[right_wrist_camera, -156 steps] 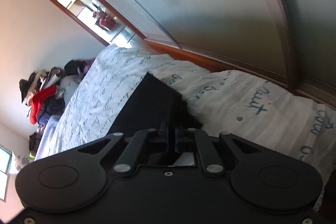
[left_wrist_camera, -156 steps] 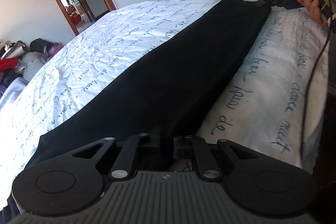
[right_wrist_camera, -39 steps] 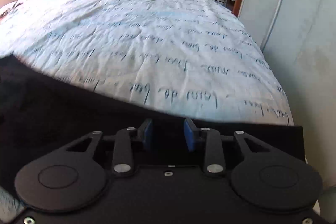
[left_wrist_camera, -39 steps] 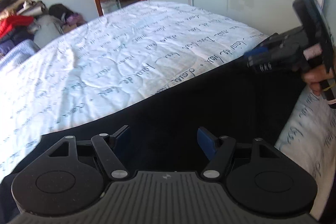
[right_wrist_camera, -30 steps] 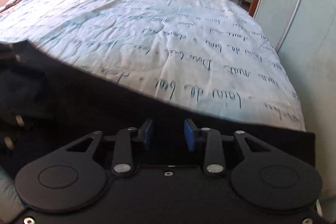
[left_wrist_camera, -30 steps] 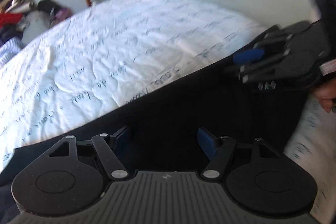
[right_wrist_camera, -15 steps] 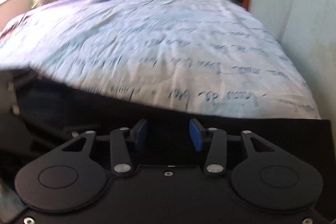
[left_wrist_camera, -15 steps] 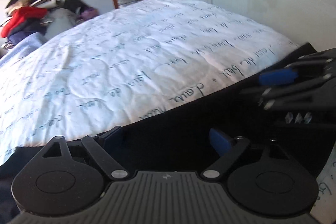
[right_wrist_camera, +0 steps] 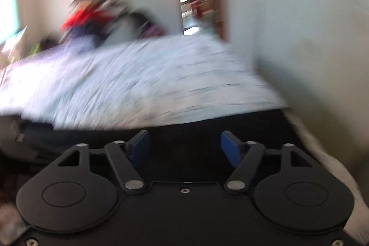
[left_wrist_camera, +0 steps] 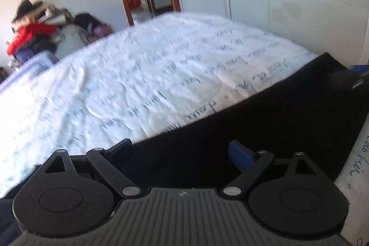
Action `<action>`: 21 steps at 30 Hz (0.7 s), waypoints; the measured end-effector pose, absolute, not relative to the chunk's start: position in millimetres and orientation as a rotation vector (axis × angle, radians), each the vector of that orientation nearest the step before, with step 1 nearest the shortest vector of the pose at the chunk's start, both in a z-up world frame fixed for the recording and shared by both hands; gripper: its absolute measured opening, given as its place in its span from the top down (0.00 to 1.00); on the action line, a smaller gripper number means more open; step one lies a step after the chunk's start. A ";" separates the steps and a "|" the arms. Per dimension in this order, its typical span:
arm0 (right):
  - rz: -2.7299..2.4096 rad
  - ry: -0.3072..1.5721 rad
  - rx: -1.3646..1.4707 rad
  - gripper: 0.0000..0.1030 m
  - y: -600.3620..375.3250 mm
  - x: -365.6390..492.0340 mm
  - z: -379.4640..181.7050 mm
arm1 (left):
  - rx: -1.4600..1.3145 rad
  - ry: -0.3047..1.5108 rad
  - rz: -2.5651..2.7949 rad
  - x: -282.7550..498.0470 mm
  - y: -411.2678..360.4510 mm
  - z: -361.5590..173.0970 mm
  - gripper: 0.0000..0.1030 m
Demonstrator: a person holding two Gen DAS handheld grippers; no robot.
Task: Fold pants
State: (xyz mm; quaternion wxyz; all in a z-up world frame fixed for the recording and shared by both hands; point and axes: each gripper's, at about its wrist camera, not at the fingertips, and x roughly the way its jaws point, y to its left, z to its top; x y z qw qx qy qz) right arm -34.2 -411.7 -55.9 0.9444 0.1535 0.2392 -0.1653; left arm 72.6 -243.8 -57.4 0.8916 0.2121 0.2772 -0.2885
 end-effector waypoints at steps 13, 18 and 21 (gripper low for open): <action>-0.452 0.353 0.999 0.26 -484.7 -126.1 -117.3 | 0.412 0.567 -0.692 38.9 -238.5 -41.9 0.10; -0.452 0.351 1.037 0.25 -489.1 -119.0 -123.5 | 0.373 0.612 -0.686 45.9 -233.5 -42.7 0.10; -0.461 0.368 1.028 0.25 -493.5 -115.3 -124.3 | 0.365 0.626 -0.693 45.8 -234.8 -43.5 0.10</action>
